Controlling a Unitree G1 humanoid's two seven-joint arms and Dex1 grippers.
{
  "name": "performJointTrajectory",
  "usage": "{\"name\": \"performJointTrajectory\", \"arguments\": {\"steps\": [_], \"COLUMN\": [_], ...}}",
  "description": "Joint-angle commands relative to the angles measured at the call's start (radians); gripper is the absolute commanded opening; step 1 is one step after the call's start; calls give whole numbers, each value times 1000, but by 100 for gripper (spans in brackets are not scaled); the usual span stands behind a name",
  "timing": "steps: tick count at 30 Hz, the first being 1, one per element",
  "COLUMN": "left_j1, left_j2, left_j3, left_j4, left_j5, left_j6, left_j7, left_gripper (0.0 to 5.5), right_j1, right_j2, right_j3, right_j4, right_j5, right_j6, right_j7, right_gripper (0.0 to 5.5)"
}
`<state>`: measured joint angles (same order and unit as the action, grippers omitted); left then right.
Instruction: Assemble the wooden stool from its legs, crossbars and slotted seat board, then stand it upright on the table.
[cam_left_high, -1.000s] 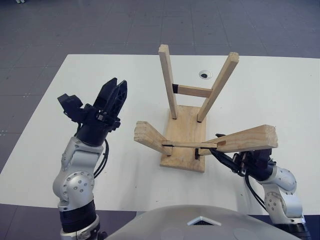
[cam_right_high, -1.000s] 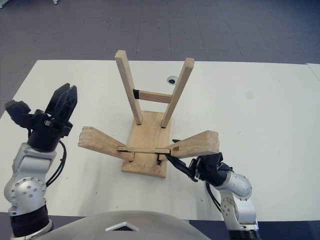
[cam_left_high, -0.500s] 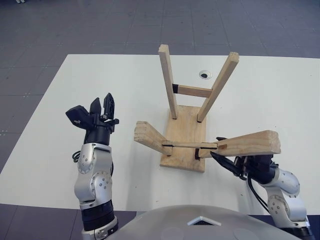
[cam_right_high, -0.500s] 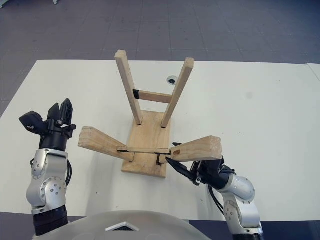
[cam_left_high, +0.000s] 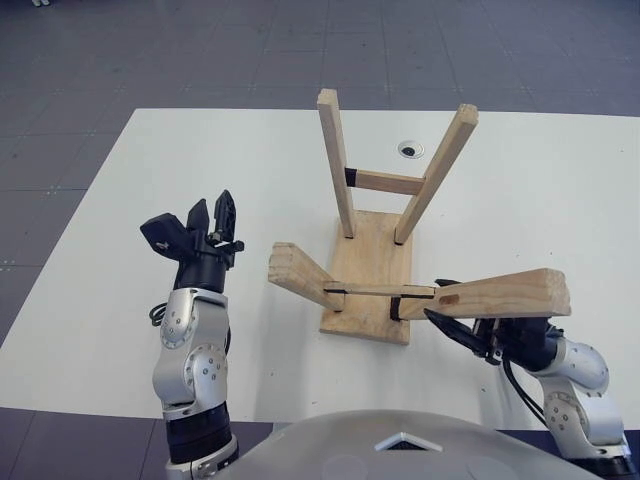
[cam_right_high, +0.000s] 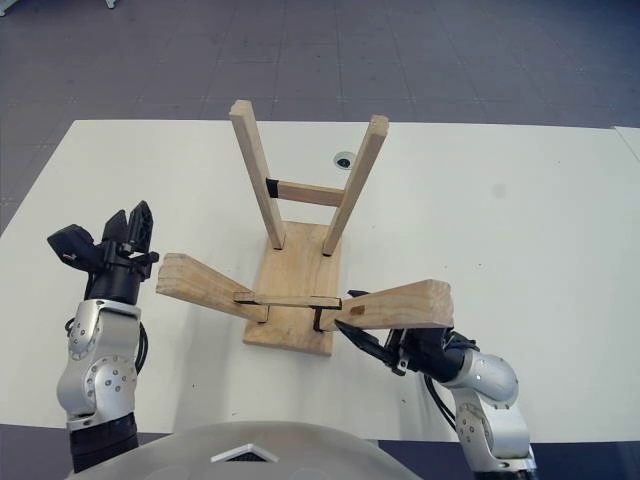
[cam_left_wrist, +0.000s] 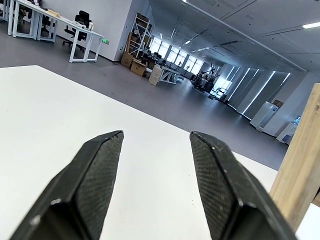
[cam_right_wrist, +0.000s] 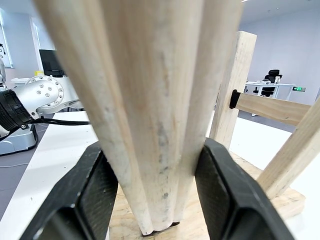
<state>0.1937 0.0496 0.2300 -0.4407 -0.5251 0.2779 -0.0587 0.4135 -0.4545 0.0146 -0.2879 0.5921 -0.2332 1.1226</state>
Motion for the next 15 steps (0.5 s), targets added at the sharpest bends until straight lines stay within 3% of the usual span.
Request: {"name": "performJointTrajectory", "arguments": {"steps": [1, 15], "left_j1": [9, 37], "left_j2": [4, 6], "left_j3": [-11, -41], "left_j4": [-14, -59], "left_j5": [0, -6], "left_j6": [21, 39], "left_j7": [-1, -12], "left_gripper": [245, 245], "right_j1": [-4, -90], "right_j2": [-35, -90], "right_j3": [20, -1], "right_j4": [12, 60], "right_j5": [-27, -49], "right_j6": [24, 65], "right_j7": [26, 26], "right_gripper": [215, 215]}}
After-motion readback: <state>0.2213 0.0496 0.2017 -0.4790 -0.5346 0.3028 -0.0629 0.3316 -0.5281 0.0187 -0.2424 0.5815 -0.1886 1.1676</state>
